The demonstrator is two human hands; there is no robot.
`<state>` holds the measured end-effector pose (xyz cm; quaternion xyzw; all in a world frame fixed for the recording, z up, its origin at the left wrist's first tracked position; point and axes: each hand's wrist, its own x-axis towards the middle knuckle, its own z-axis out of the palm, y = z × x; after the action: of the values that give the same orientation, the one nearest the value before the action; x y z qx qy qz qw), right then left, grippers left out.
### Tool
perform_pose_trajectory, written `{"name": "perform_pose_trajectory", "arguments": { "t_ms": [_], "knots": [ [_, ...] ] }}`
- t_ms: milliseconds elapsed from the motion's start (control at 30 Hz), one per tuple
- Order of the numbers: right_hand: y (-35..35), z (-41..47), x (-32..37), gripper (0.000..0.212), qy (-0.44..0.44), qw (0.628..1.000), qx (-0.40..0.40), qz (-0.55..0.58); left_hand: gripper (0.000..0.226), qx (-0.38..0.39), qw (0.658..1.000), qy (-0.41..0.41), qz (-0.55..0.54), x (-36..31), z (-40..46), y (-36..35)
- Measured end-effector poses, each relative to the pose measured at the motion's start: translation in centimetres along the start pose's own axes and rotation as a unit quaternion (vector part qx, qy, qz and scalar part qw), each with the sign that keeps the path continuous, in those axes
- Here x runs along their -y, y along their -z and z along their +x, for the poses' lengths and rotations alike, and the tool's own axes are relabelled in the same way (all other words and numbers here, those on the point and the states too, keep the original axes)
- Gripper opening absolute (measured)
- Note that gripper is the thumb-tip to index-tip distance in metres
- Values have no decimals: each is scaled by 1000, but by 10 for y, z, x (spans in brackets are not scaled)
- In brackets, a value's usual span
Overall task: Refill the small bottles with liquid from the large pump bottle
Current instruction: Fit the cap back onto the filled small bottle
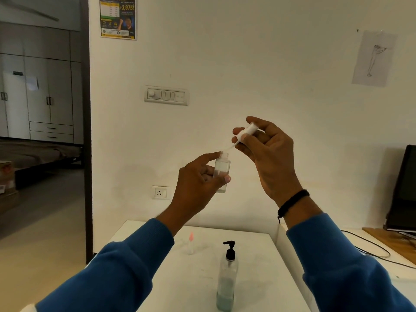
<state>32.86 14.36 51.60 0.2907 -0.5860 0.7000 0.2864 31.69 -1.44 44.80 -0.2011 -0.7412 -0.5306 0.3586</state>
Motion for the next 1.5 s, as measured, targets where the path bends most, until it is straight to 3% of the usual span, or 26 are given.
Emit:
{"name": "perform_pose_trajectory", "arguments": {
  "t_ms": [433,1167,1500],
  "knots": [
    [-7,4,-15,40,7,987,17,-159,54,-4,1000,-7,-17,0,-6,1],
    [-2,5,-21,38,-27,978,84,-188,47,4,1000,9,-20,-3,-10,-1],
    [-6,10,-27,37,1,973,51,-226,52,-14,1000,-8,6,-2,-5,-3]
  ]
}}
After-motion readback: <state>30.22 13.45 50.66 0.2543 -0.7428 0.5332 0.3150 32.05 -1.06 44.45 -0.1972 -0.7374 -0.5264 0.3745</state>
